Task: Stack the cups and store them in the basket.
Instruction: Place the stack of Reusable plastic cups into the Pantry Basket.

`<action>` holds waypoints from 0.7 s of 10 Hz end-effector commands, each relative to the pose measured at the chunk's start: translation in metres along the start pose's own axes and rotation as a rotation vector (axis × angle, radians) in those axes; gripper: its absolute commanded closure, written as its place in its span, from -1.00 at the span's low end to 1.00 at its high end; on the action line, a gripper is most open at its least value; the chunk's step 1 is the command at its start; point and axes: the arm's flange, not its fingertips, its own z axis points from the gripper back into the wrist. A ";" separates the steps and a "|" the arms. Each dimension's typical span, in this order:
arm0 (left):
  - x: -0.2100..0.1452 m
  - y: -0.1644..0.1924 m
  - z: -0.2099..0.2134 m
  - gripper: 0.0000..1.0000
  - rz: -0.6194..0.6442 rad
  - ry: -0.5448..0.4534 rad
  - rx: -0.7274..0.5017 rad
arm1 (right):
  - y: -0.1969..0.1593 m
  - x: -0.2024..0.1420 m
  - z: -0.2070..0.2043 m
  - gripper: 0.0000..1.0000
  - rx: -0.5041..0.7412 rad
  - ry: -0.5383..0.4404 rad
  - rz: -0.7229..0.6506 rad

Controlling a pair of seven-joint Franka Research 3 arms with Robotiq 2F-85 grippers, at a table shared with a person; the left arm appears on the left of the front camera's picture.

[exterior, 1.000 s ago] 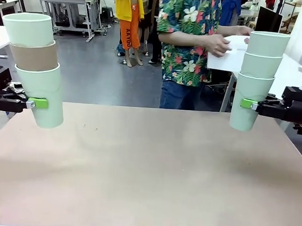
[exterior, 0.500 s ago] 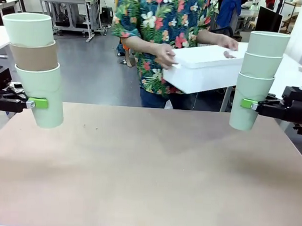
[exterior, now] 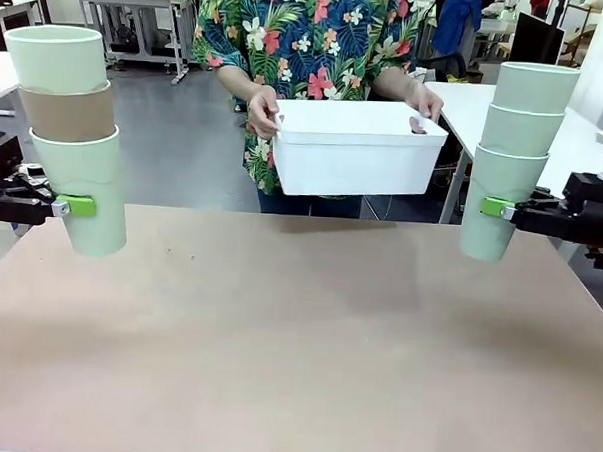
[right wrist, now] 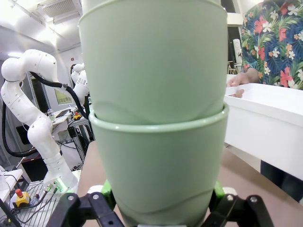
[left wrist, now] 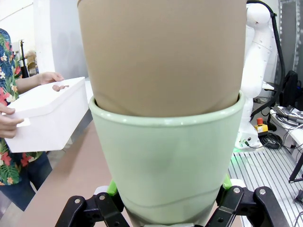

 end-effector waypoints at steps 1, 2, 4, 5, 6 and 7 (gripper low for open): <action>0.004 -0.001 0.000 -0.71 -0.010 -0.006 -0.001 | 0.001 0.003 0.000 -0.73 0.000 -0.005 0.007; 0.004 -0.001 0.000 -0.71 -0.010 -0.006 -0.001 | 0.001 0.003 0.000 -0.73 0.000 -0.005 0.007; 0.004 -0.001 0.000 -0.71 -0.010 -0.006 -0.001 | 0.001 0.003 0.000 -0.73 0.000 -0.005 0.007; 0.004 -0.001 0.000 -0.71 -0.010 -0.006 -0.001 | 0.001 0.003 0.000 -0.73 0.000 -0.005 0.007; 0.004 -0.001 0.000 -0.71 -0.010 -0.006 -0.001 | 0.001 0.003 0.000 -0.73 0.000 -0.005 0.007; 0.004 -0.001 0.000 -0.71 -0.010 -0.006 -0.001 | 0.001 0.003 0.000 -0.73 0.000 -0.005 0.007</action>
